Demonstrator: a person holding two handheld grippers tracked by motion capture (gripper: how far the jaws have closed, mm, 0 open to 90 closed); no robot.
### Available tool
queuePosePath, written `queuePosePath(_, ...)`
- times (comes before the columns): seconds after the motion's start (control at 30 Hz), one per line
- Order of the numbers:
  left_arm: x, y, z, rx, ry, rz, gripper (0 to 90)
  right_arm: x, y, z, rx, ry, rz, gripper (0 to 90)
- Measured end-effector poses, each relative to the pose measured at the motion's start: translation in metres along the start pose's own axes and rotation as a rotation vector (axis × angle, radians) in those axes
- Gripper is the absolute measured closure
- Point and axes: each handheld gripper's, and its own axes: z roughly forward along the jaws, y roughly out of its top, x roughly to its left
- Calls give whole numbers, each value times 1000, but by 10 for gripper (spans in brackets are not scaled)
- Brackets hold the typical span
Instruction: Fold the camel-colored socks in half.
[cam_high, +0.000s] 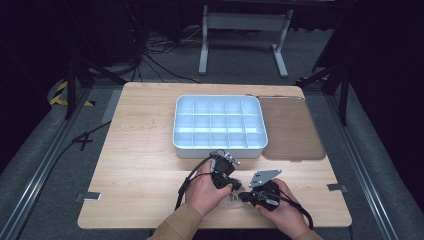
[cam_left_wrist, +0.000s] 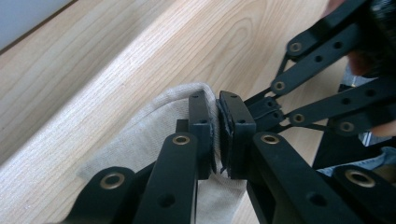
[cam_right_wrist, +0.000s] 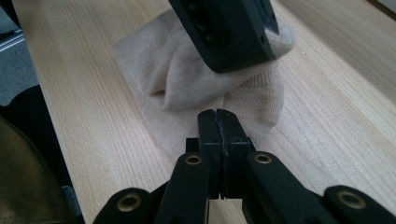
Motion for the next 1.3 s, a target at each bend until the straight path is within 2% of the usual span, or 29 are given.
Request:
queuePosePath(0.13, 0, -2, 0, -22, 0, 15, 817, 5, 2, -1, 6, -35, -26, 892)
queuePosePath(0.2, 0, -2, -3, -70, -13, 20, 719, 7, 3, -4, 4, -43, -31, 859)
queuePosePath(0.27, -1, -2, -5, -88, -25, 19, 687, 7, 4, -10, -3, -47, -34, 855)
queuePosePath(0.4, -4, -4, -22, -164, -43, 56, 564, 4, 10, -34, -21, -91, -9, 847)
queuePosePath(0.43, -4, -5, -27, -186, -42, 63, 546, 4, 11, -38, -24, -102, -9, 846)
queuePosePath(0.53, -4, -10, -42, -191, -2, 75, 533, 6, 16, -48, -51, -118, -16, 849)
queuePosePath(0.6, -2, -14, -52, -184, 33, 88, 538, 9, 21, -52, -73, -120, -29, 849)
queuePosePath(0.7, 1, -22, -60, -162, 66, 85, 564, 14, 31, -52, -100, -109, -50, 844)
queuePosePath(0.87, 5, -36, -54, -85, 92, 97, 654, 13, 40, -43, -108, -104, -45, 831)
queuePosePath(1.03, 2, -42, -36, -61, 84, 141, 690, 12, 43, -28, -120, -79, -39, 799)
queuePosePath(1.13, -1, -42, -25, -21, 80, 193, 709, 12, 43, -20, -110, -79, -41, 783)
queuePosePath(1.23, -3, -44, -14, 24, 60, 208, 716, 11, 40, -14, -87, -72, -28, 775)
queuePosePath(1.3, -3, -44, -9, 38, 28, 200, 700, 10, 38, -11, -73, -73, -23, 770)
